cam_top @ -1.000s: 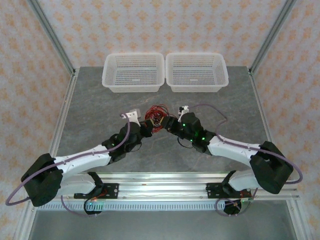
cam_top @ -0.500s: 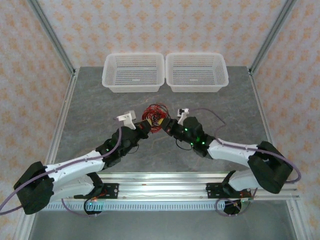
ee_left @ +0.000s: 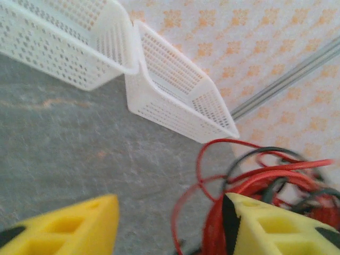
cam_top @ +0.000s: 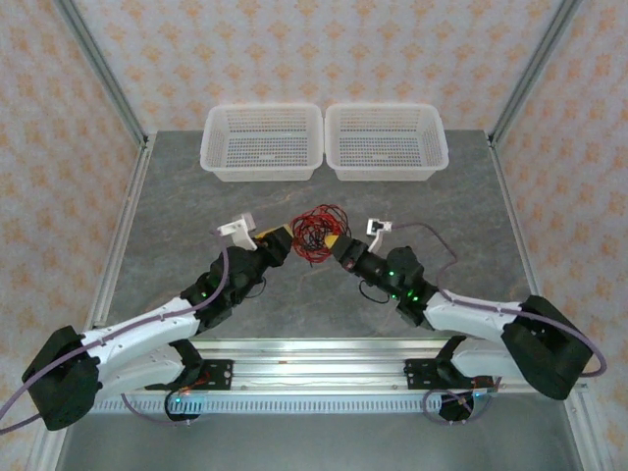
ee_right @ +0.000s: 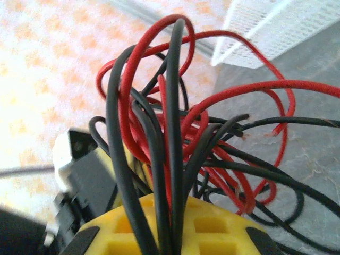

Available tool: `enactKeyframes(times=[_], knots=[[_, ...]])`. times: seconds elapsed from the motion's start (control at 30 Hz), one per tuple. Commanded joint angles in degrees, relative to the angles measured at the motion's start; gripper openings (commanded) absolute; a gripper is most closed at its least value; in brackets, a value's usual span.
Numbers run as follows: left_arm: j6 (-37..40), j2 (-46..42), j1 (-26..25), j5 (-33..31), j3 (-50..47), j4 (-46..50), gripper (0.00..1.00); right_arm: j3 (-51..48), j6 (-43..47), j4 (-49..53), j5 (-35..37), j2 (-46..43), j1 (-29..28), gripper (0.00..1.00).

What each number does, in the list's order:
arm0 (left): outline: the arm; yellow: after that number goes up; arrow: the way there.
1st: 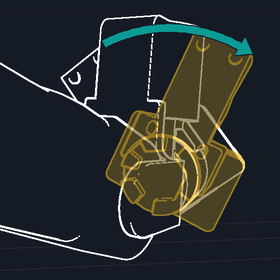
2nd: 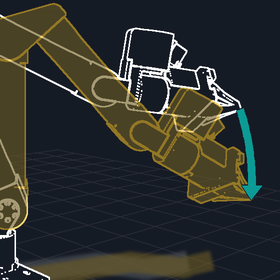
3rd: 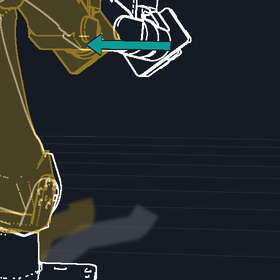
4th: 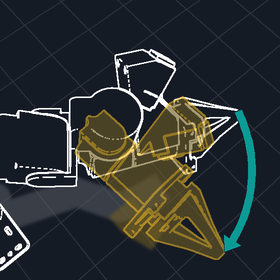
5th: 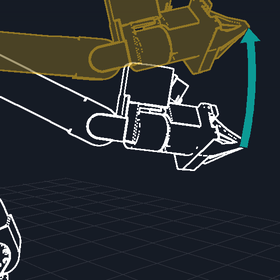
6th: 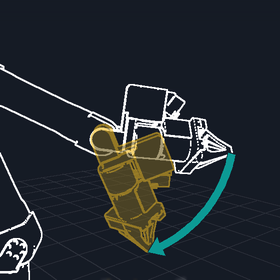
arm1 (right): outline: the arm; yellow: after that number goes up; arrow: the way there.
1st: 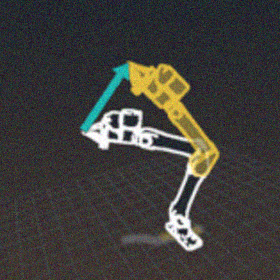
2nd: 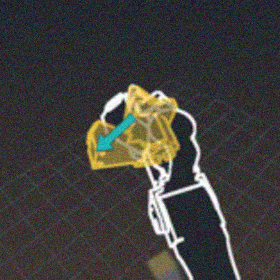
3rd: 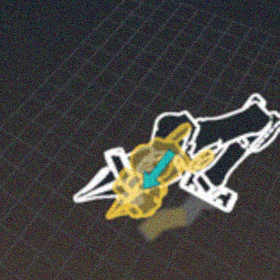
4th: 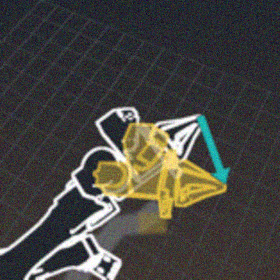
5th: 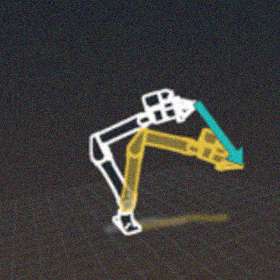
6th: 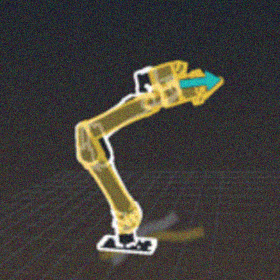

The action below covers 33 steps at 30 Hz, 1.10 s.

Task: Untangle the cables

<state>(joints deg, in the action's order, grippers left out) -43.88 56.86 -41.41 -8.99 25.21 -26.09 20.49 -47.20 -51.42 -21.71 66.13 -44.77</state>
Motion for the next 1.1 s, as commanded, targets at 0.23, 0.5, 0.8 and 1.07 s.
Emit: enactKeyframes(times=[0.23, 0.5, 0.8, 1.07], knots=[[14.2, -4.7, 1.9, 14.2, 8.1, 6.0, 0.72, 4.6, 19.4, 2.2, -26.3, -2.9, 6.9, 0.00], [17.8, -5.2, 1.9, 23.3, 8.1, 7.8, 0.82, 16.0, 33.0, 21.5, -39.7, -0.5, 15.5, 0.00], [21.5, 0.8, -0.6, 26.0, 9.7, 8.3, 0.84, 26.3, 46.3, 38.0, -51.4, 7.7, 19.5, 0.00], [22.0, 8.6, -1.0, 21.8, 7.4, 1.0, 0.74, 27.0, 43.3, 36.5, -48.8, 6.0, 19.6, 0.00]])
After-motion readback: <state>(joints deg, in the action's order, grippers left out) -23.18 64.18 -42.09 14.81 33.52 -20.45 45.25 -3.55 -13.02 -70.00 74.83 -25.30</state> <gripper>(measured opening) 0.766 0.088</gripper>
